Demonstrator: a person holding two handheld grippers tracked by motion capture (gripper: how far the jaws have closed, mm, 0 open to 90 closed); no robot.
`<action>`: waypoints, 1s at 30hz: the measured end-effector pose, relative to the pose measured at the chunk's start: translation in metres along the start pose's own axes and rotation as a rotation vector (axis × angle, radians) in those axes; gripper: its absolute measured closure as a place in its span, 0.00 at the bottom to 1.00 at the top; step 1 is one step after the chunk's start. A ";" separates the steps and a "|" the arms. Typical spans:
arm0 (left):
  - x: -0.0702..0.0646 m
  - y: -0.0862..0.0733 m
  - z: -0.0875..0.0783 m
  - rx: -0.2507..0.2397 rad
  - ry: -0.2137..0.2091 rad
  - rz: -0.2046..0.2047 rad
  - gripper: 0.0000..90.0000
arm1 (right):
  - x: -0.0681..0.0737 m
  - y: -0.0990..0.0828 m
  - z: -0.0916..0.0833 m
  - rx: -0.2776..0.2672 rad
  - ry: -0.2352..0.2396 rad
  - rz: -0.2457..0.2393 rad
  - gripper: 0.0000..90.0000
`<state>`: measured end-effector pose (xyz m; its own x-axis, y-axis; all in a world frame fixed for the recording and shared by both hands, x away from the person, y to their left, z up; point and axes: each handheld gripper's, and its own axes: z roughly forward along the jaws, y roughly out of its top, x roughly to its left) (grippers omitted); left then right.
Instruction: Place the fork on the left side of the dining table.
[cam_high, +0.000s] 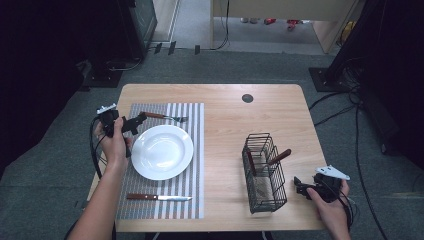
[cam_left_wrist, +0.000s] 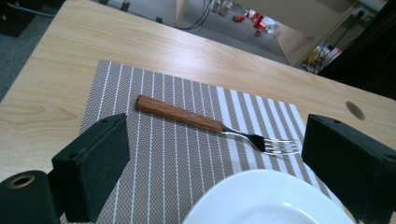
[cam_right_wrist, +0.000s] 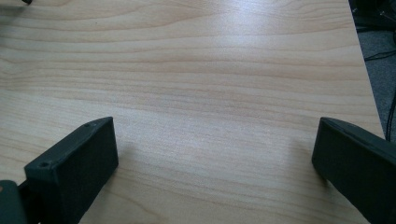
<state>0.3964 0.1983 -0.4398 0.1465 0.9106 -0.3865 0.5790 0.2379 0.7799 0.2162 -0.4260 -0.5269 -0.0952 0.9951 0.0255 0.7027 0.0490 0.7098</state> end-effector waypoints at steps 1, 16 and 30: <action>-0.001 -0.002 -0.004 -0.003 0.001 0.012 0.09 | 0.000 0.000 0.000 0.000 0.000 0.000 0.00; -0.008 -0.030 -0.055 -0.006 -0.021 0.124 0.09 | 0.000 0.000 0.000 0.000 0.000 0.000 0.00; 0.011 -0.065 -0.084 0.015 -0.013 0.137 0.09 | 0.000 0.000 0.000 0.001 -0.001 -0.001 0.00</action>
<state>0.2932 0.2211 -0.4538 0.2357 0.9297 -0.2831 0.5643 0.1062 0.8187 0.2162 -0.4261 -0.5268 -0.0957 0.9951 0.0240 0.7031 0.0505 0.7093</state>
